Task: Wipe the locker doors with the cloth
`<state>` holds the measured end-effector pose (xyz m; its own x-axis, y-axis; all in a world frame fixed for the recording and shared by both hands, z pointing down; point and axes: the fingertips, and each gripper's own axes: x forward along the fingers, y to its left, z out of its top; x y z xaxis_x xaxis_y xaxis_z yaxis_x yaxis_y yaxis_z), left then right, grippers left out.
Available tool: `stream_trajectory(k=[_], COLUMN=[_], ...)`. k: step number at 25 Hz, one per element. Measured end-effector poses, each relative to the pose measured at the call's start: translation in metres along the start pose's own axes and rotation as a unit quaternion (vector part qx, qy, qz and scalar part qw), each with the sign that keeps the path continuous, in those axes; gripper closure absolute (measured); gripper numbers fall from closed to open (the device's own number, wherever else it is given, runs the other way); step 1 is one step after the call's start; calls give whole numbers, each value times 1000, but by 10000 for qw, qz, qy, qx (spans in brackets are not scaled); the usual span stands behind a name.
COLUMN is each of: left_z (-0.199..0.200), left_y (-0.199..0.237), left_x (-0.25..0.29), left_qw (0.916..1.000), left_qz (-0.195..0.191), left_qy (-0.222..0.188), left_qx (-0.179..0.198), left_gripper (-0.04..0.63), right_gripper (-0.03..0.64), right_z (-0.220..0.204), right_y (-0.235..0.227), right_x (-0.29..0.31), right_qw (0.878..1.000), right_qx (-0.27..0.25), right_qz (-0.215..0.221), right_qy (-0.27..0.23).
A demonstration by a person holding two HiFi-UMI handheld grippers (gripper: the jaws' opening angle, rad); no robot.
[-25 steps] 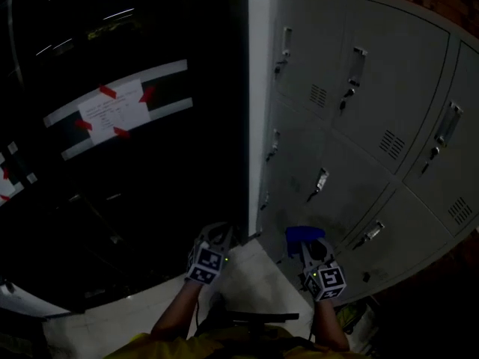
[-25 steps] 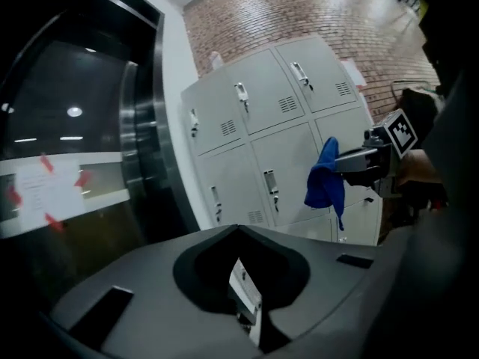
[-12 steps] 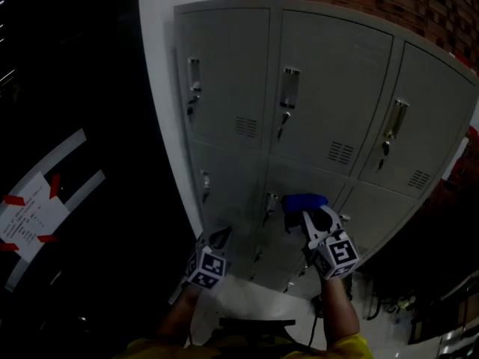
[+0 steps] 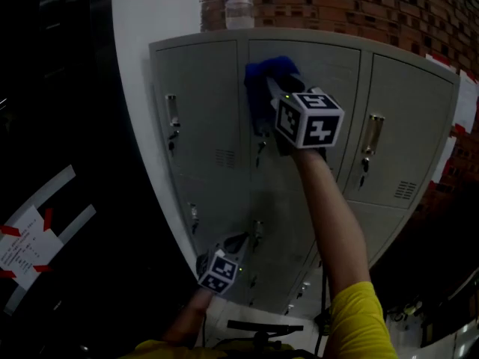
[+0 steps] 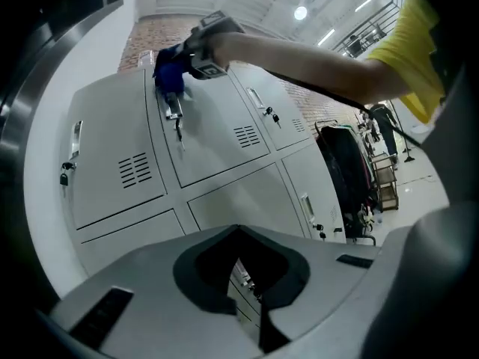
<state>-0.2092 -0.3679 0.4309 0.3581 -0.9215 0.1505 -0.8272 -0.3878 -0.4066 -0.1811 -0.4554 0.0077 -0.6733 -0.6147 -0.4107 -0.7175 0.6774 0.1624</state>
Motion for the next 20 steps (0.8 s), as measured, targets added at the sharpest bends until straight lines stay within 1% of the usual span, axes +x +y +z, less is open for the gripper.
stream_trajectory(k=[2,4,8,10,12,15,18,20], left_z=[-8,-15,-35,-38,-37,-27,-27,-31], left_y=[2,4,2,2,1,2,3,6], left_x=[4,10,17,26,32,37,37,39], left_qw=[9999,9999,9993,9986,9978,9967,9947,9937], left_qz=[44,55,-200,-399,-587,-788,-1018,-1111], left_qy=[61,107,314,332,305,99,4,-26], left_qx=[87,49,-78,-42,17,146,162,112], left_gripper=[592,593,592,593,592,593,592,592], right_gripper=[546,546,548,548,548,548,548,548], right_z=[8,10,10,18,31,55,72,80], right_y=[-5,-4,-6,-20,-44,-97,-153,-171], right_x=[27,48,62,51,26,-30,-92,-117], right_qw=[9998,9994,9989,9981,9949,9872,9723,9631], right_qx=[94,97,-144,-320,-549,-553,-443,-418], right_qz=[-145,-216,-302,-499,-849,-1479,-2262,-2627], right_qy=[118,241,316,186,3,-237,-384,-408])
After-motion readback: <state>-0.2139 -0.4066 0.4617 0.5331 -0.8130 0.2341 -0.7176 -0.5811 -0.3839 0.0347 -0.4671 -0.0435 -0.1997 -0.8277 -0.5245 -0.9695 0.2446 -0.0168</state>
